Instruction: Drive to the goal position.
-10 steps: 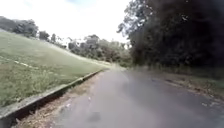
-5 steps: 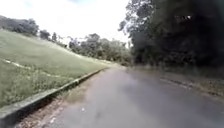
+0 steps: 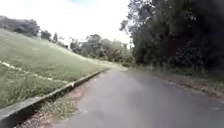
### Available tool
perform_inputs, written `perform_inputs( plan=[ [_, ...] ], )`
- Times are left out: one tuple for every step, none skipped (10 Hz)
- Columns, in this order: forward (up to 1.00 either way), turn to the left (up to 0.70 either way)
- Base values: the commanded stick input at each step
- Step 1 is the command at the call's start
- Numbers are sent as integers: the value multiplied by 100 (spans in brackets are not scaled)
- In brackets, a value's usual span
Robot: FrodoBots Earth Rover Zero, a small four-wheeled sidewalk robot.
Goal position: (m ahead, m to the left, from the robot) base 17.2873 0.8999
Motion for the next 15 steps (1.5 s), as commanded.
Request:
perform_inputs(
  plan=[
    [100,0],
    [100,0],
    [100,0],
    [100,0],
    [100,0],
    [100,0],
    [100,0],
    [100,0],
    [100,0],
    [100,1],
    [100,1],
    [100,0],
    [100,-16],
    [100,-18],
    [100,-1]
  ],
)
